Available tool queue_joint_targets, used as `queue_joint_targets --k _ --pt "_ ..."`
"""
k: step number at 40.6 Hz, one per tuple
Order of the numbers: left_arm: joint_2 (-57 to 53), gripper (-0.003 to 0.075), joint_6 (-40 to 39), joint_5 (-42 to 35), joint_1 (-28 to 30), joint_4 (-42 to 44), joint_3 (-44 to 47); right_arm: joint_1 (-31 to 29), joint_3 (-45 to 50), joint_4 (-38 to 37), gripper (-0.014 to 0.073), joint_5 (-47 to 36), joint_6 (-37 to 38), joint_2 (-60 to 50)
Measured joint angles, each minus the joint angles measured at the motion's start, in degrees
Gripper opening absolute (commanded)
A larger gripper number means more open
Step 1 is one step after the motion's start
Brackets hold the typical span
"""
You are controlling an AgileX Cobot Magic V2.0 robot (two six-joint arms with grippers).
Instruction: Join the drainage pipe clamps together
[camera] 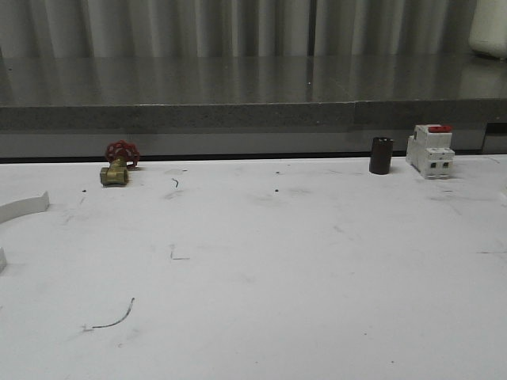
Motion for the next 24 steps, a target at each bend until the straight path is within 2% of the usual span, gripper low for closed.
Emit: queue_joint_targets --k 1,3,14,24 --pt "0.0 0.0706 0.0 0.03 0.0 -0.27 0.0 0.0 0.0 0.0 0.0586 0.0 0.0 0.0" --pt "0.0 0.0685 0.0 0.12 0.0 -0.67 0.0 0.0 0.0 0.0 0.0603 -0.09 0.0 0.0" --pt "0.0 0.0636 0.0 0.46 0.0 -1.04 0.0 0.0 -0.09 0.0 0.0598 -0.72 0.0 0.0" --pt "0.54 0.0636 0.0 0.6 0.0 -2.38 0.0 0.0 -0.09 0.0 0.0598 -0.75 0.0 0.0"
